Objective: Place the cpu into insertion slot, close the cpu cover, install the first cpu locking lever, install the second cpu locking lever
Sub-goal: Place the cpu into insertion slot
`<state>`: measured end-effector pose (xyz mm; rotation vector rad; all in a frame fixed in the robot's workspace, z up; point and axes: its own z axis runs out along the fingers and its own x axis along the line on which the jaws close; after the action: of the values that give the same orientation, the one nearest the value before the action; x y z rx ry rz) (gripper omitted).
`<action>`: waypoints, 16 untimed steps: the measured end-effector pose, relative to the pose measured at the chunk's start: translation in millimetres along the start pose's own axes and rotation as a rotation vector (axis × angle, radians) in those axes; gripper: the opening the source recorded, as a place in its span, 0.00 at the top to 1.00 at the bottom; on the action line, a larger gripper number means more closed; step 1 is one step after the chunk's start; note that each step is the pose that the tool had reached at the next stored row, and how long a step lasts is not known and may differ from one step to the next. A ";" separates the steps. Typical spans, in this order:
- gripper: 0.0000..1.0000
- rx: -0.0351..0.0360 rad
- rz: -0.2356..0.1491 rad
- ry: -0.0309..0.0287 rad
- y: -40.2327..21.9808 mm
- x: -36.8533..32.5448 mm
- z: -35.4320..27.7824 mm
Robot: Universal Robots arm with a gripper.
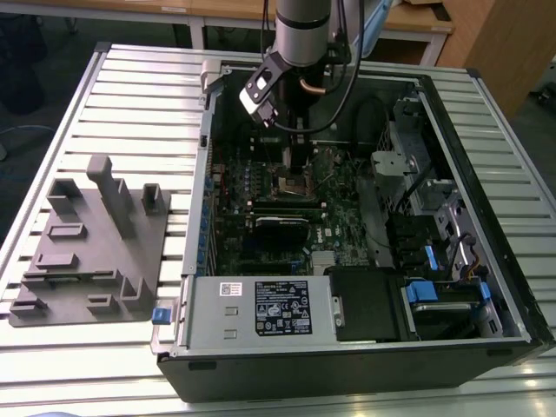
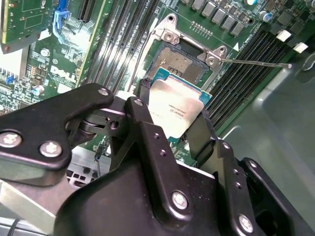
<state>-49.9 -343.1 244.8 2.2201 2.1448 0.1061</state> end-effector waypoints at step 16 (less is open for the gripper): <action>0.46 0.0000 0.000 0.0004 -0.8 0.6 3.9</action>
<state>-50.3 -342.4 240.9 2.2202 2.1450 0.1066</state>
